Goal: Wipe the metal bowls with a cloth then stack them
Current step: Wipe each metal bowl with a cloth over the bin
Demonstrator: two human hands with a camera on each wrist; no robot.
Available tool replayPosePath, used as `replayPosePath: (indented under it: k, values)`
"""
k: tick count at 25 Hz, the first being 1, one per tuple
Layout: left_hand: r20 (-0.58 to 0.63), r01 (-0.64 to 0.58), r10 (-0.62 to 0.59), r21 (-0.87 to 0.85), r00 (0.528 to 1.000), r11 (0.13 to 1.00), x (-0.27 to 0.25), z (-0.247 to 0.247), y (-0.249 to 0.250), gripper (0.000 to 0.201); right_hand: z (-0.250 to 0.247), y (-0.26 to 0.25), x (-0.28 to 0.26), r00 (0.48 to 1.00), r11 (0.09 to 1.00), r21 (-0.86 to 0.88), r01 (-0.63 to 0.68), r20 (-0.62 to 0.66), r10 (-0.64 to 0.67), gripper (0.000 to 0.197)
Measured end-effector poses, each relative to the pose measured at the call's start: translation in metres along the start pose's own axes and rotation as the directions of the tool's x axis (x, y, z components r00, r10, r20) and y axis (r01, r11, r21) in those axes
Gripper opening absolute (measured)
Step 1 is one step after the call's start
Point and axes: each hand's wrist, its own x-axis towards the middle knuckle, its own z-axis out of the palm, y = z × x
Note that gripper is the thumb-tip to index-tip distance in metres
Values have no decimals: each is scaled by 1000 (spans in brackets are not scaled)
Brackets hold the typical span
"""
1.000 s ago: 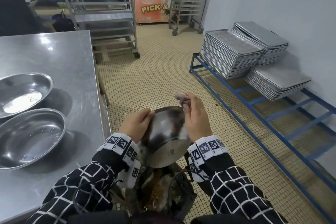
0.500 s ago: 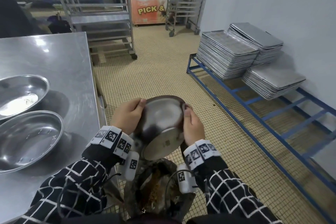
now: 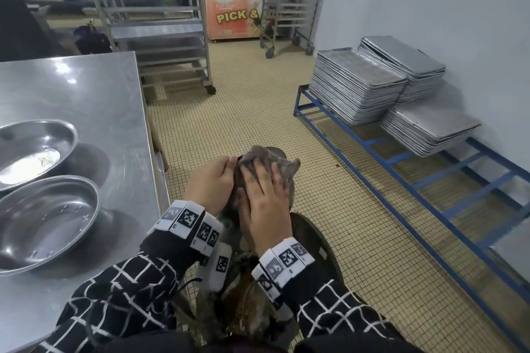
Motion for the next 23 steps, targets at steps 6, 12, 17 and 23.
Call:
replayPosePath:
  k: [6,12,17,23]
  values:
    - [-4,-59,60,112,998,992,-1,-8,-4,43,-12,42,29,881,752,460,-471,195,432,54]
    - [49,64,-54,-219,997,974,3,-6,-35,45,-14,93,-3,704,423,614,-667,332,628,33]
    - [54,61,-51,-214,997,975,0,-4,-46,28,-21,105,-1,785,585,548,-599,257,563,24]
    - [194,-95,106,-66,975,993,5,-4,-31,13,-31,89,34,947,927,209,-310,153,282,23]
